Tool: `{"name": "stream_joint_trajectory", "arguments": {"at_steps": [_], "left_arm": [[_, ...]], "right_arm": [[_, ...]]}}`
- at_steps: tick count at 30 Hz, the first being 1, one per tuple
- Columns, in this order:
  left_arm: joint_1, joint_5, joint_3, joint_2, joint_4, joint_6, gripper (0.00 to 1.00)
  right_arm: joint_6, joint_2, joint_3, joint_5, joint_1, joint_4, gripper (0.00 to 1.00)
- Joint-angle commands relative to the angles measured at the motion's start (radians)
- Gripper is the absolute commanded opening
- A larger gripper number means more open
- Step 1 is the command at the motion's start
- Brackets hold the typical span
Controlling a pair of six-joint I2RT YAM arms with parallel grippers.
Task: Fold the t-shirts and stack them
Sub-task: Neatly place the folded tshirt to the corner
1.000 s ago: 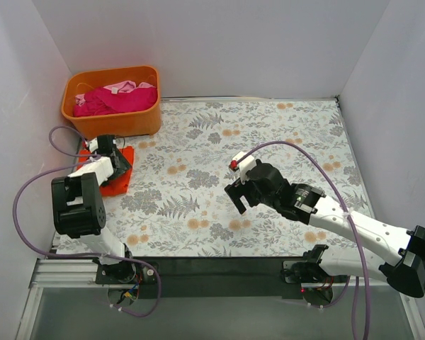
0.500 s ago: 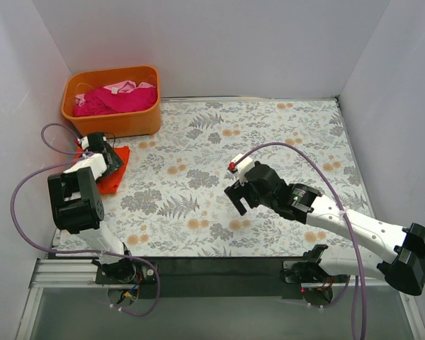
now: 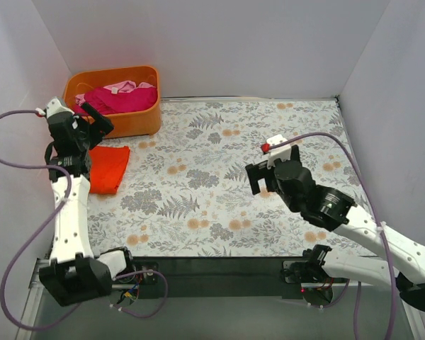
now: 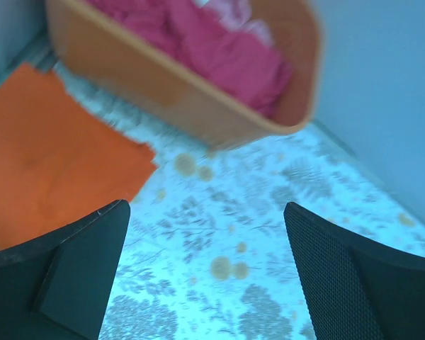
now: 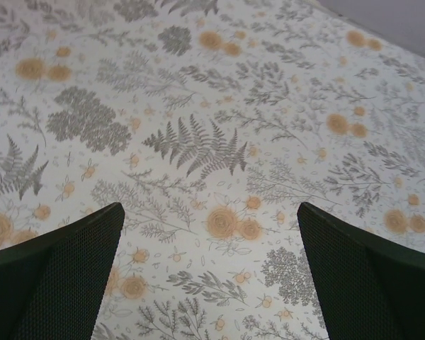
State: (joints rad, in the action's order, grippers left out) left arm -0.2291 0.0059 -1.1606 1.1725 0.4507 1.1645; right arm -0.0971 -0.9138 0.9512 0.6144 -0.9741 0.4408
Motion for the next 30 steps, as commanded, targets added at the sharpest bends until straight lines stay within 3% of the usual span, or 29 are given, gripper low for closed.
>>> {"name": "stream_joint_trajectory", "arguments": {"at_steps": [1,6,11,15,22,30], "left_arm": [[0.001,0.118,-0.079,-0.187,0.127,0.029,0.84],[0.059,0.118,-0.16,-0.33,0.276,0.061,0.9],[0.259,-0.065,-0.108,-0.467,0.384,0.05,0.91],[0.341,-0.211,-0.059,-0.653,0.436,0.072,0.91],[0.363,-0.365,0.117,-0.933,0.376,0.018,0.91],[0.363,-0.492,0.315,-1.096,0.223,0.073,0.97]], "right_arm": [[-0.069,0.102,0.055,0.2,0.008,0.004,0.98],[-0.036,0.213,0.063,0.266,0.008,0.004,0.98],[0.019,0.352,0.034,0.308,0.008,-0.002,0.98],[0.028,0.427,-0.008,0.309,0.008,-0.028,0.98],[0.074,0.498,-0.066,0.301,0.008,-0.074,0.98],[0.152,0.558,-0.123,0.297,0.008,-0.152,0.98]]}}
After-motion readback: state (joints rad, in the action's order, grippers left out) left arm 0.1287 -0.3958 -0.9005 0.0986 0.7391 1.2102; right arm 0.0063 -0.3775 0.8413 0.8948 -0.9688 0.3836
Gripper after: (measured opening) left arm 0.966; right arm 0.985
